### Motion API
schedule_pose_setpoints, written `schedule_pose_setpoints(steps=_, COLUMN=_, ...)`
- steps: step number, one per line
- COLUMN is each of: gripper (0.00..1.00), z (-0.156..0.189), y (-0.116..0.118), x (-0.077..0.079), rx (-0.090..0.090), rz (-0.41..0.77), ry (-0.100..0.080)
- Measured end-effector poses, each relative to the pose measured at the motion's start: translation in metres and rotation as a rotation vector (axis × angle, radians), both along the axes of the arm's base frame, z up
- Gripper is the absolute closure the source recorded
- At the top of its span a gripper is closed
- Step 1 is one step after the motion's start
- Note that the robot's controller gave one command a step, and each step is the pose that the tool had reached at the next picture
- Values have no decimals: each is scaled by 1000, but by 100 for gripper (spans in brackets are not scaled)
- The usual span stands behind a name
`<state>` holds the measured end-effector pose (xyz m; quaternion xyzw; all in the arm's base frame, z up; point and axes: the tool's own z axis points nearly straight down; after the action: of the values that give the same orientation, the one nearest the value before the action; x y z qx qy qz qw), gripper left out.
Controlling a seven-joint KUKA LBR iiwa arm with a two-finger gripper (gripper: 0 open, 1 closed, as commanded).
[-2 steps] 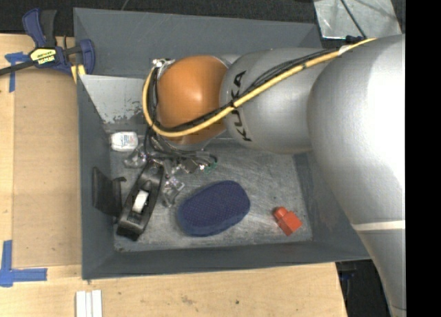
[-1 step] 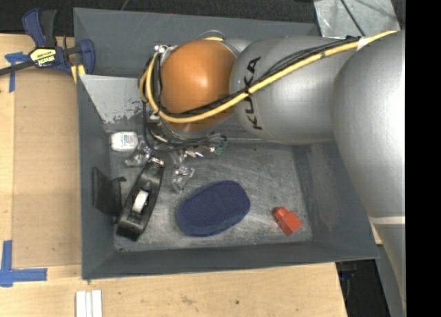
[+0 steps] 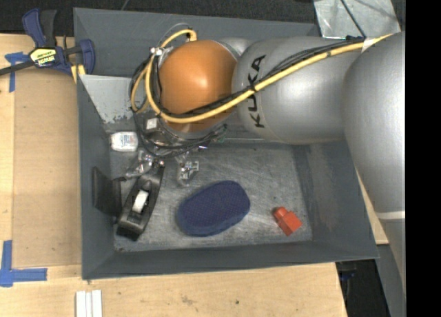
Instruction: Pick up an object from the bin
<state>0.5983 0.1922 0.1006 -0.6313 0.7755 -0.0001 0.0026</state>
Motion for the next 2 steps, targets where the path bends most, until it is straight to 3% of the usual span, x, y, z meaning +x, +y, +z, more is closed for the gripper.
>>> schedule_pose_setpoints(steps=1, gripper=0, z=-28, y=22, x=-3, rx=-3, rz=179, ry=1)
schedule_pose_setpoints(steps=2, gripper=0, z=-28, y=32, x=-7, rx=-6, rz=218, ry=1)
